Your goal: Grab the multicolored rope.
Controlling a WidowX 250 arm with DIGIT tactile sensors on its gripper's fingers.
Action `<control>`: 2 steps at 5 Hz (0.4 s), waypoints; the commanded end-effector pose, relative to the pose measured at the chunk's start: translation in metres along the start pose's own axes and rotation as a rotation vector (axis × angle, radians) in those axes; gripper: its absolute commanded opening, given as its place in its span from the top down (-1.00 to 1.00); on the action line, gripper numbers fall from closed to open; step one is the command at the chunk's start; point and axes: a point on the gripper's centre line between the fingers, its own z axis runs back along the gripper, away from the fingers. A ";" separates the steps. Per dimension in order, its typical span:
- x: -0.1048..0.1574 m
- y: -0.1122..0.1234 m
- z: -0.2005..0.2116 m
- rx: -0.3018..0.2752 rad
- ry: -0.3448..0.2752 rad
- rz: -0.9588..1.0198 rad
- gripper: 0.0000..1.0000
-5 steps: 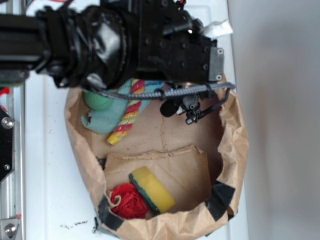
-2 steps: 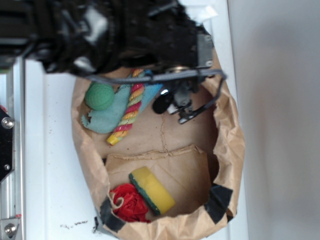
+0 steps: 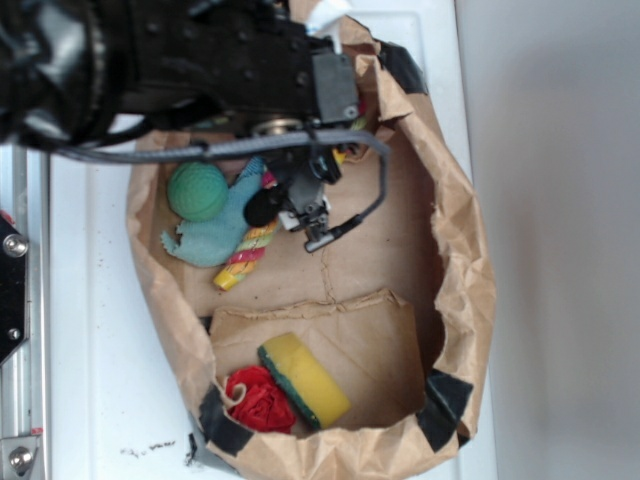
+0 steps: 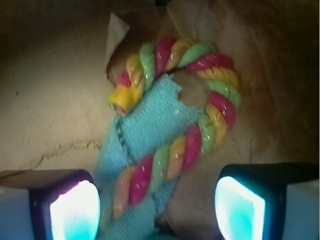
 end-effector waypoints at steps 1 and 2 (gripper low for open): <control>0.026 0.009 0.014 -0.004 -0.067 0.083 -1.00; 0.041 0.005 0.013 -0.011 -0.077 0.129 -1.00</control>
